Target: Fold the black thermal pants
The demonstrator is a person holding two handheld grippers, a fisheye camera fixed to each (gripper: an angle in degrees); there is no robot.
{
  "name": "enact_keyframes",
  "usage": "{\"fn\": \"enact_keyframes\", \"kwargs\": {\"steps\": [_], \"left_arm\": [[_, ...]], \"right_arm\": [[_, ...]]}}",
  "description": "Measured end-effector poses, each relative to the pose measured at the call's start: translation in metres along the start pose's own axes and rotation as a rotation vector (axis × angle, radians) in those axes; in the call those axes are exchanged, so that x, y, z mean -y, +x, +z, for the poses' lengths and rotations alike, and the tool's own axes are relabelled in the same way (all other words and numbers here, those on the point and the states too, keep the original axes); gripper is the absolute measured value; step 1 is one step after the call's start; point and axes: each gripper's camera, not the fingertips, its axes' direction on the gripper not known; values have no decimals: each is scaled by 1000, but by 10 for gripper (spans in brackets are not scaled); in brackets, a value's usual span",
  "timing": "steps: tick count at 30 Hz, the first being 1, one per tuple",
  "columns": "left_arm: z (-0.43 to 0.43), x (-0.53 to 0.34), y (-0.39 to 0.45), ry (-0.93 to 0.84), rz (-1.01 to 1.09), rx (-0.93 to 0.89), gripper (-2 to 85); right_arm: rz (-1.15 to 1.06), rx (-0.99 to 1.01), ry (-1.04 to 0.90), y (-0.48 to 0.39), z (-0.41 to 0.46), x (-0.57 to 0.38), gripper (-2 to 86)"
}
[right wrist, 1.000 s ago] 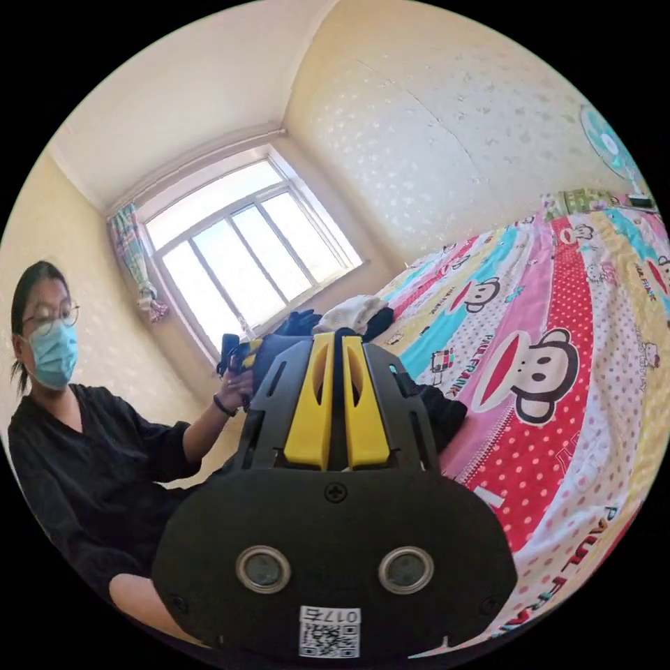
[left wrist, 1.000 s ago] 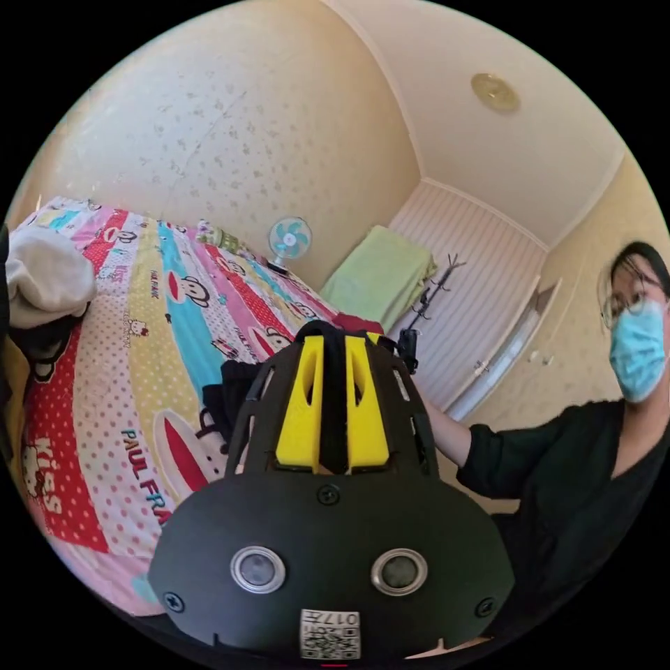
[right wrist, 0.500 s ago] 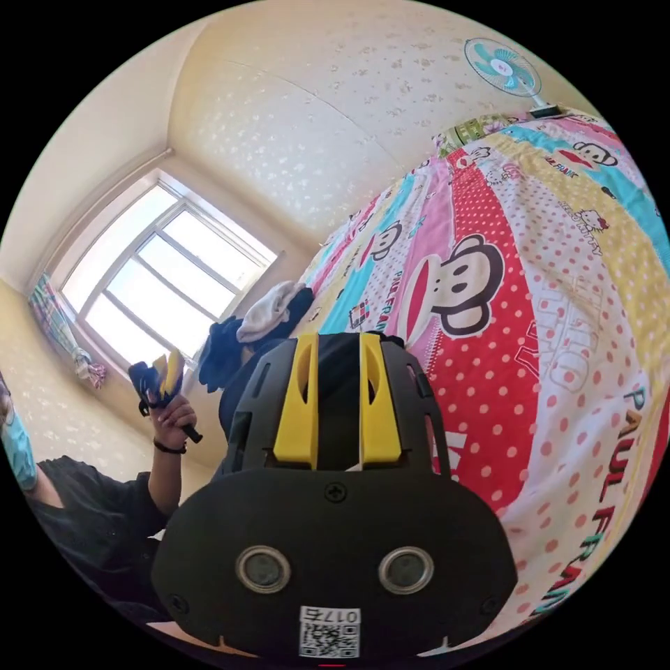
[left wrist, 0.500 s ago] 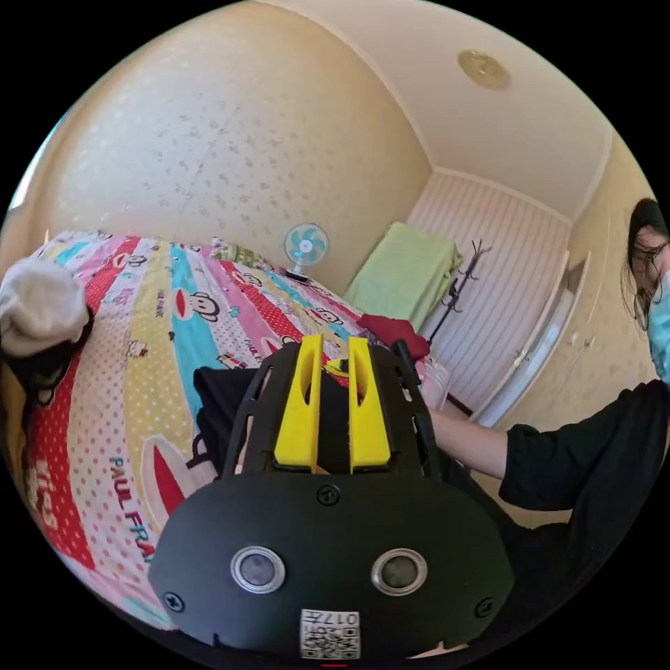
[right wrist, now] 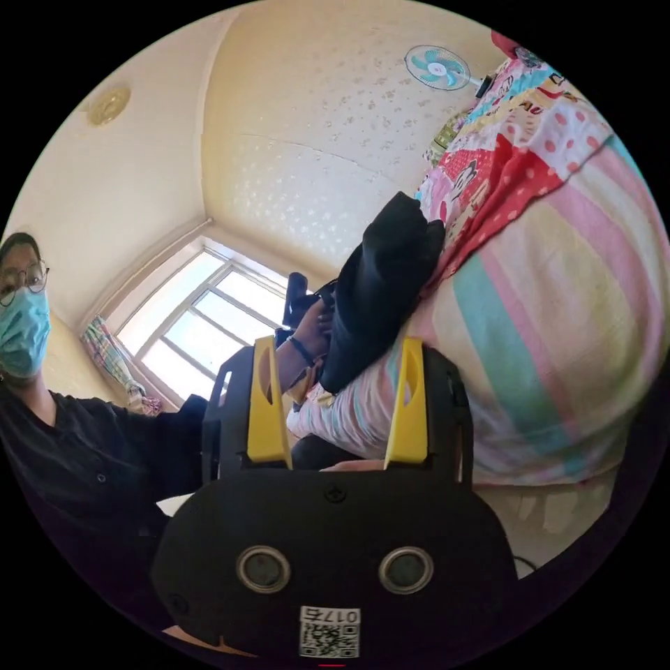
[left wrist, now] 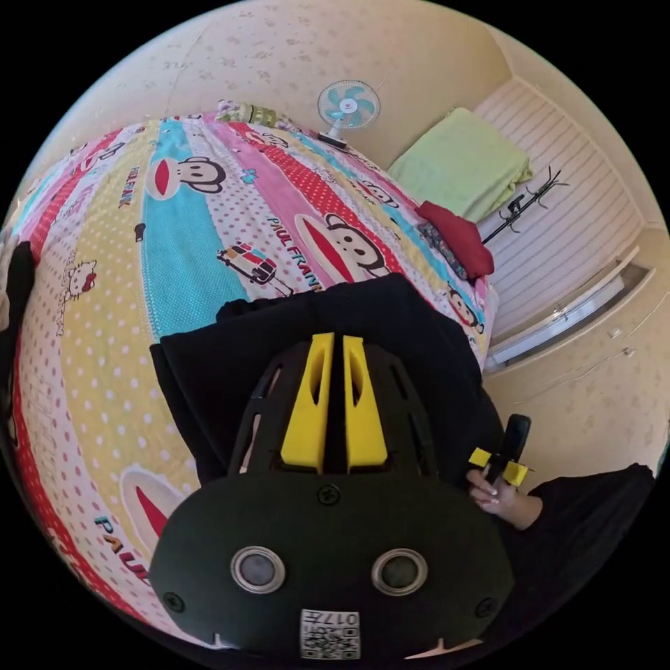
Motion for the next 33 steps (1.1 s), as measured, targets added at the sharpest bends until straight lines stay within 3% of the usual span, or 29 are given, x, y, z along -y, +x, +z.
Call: {"fn": "enact_keyframes", "kwargs": {"steps": [2, 5, 12, 20, 26, 33], "left_arm": [[-8, 1, -17, 12, -33, -65, 4], [-23, -1, -44, 49, -80, -181, -4], [-51, -8, -92, 101, -151, -380, -10], [-77, -20, -93, 99, -125, -370, -10], [-92, -48, -110, 142, -166, -492, -10], [-113, -86, -104, 228, -148, -511, -7]], "right_arm": [[-33, -74, -51, -5, 19, 10, 242], [-53, -197, 36, -15, 21, -1, 253], [-15, -251, 83, -17, 21, -11, 287], [96, -287, 169, 13, 29, 32, 302], [253, -199, 301, 64, 17, 67, 272], [232, -297, 197, 94, 9, 99, 201]]}}
